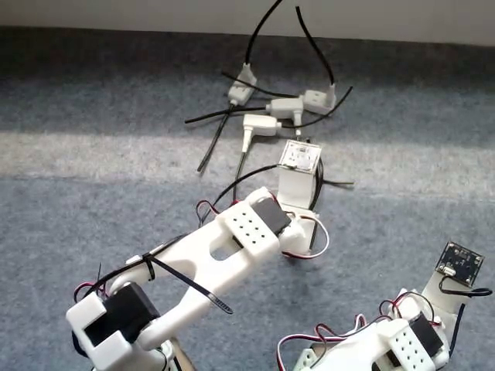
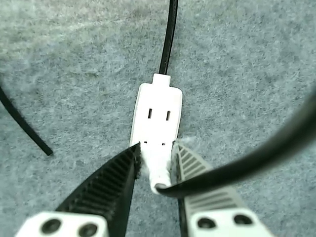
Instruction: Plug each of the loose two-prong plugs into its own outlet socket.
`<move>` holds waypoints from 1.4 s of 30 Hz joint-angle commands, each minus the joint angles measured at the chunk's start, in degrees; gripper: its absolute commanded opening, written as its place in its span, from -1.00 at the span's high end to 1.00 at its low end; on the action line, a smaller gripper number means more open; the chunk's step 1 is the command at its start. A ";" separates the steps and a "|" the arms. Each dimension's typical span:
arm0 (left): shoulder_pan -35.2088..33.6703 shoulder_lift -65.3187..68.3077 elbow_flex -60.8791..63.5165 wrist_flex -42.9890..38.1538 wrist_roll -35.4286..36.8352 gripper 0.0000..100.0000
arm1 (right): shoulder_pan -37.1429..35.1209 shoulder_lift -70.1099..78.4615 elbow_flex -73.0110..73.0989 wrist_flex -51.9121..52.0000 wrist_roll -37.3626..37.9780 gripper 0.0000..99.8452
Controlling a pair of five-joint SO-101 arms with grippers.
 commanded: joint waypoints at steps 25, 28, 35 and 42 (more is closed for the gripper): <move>0.04 27.65 -30.02 18.81 -0.62 0.91 | -0.31 0.13 5.23 -1.01 -0.44 0.99; -0.92 27.56 -32.48 22.77 -0.53 0.73 | -0.31 0.13 5.23 -1.01 -0.44 0.99; -5.32 27.56 -38.20 28.75 -0.26 0.45 | -0.31 0.13 5.32 -1.01 -0.44 0.99; -5.67 28.18 -38.81 28.92 -0.26 0.45 | -0.40 0.13 5.32 -1.01 -0.44 0.99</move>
